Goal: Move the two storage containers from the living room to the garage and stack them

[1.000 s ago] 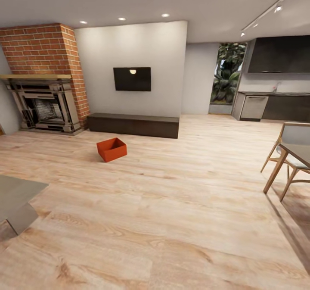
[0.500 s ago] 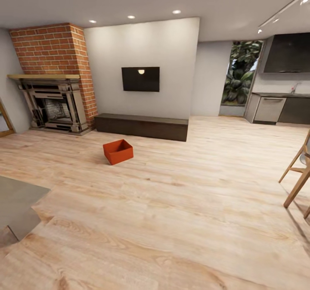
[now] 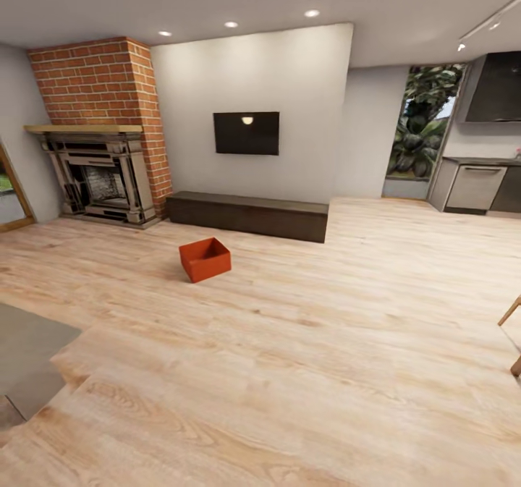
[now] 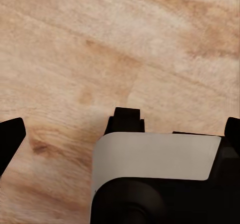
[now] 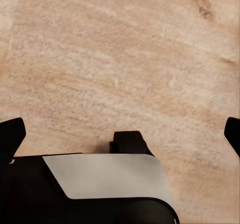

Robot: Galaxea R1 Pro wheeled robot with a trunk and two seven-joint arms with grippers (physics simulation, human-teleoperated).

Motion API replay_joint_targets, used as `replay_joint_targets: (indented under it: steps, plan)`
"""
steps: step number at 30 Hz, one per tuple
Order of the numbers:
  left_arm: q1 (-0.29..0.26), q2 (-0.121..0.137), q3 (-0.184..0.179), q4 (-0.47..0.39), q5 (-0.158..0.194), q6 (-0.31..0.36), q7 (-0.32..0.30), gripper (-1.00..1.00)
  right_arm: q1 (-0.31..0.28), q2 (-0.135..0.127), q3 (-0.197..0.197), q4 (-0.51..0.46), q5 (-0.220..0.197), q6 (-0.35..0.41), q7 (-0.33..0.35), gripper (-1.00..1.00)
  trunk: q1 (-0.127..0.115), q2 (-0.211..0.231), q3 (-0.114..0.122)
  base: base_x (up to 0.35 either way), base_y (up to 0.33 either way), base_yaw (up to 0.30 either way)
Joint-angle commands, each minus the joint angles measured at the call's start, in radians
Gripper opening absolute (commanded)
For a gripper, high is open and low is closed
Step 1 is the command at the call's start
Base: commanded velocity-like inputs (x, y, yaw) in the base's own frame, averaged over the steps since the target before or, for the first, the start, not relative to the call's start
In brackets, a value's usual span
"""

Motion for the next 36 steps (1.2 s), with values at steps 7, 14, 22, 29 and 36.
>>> replay_joint_targets:
  steps: [7,14,22,29,36]
  plan:
    - [-0.001,0.000,-0.002,0.000,0.007,0.003,0.002,1.00,-0.001,0.001,0.009,0.003,-0.010,-0.006,-0.001,1.00,0.001,0.000,-0.001,0.323,0.000,0.018]
    - [-0.001,0.000,-0.001,0.000,0.007,0.003,0.002,1.00,-0.001,0.001,0.008,0.003,-0.010,-0.005,-0.001,1.00,0.001,0.000,-0.001,0.323,0.000,0.001]
    - [-0.001,0.000,-0.001,0.000,0.007,0.003,0.002,1.00,-0.001,0.002,0.009,0.003,-0.010,-0.005,-0.001,1.00,0.001,0.000,-0.001,0.323,0.000,0.000]
    - [-0.001,0.000,-0.001,0.000,0.007,0.003,0.002,1.00,-0.001,0.002,0.008,0.003,-0.010,-0.005,-0.001,1.00,0.001,0.000,-0.001,0.323,0.000,0.061]
    - [-0.001,0.000,-0.001,0.000,0.007,0.003,0.002,1.00,-0.001,0.002,0.009,0.003,-0.010,-0.005,-0.001,1.00,0.001,0.000,-0.001,0.323,0.000,0.255]
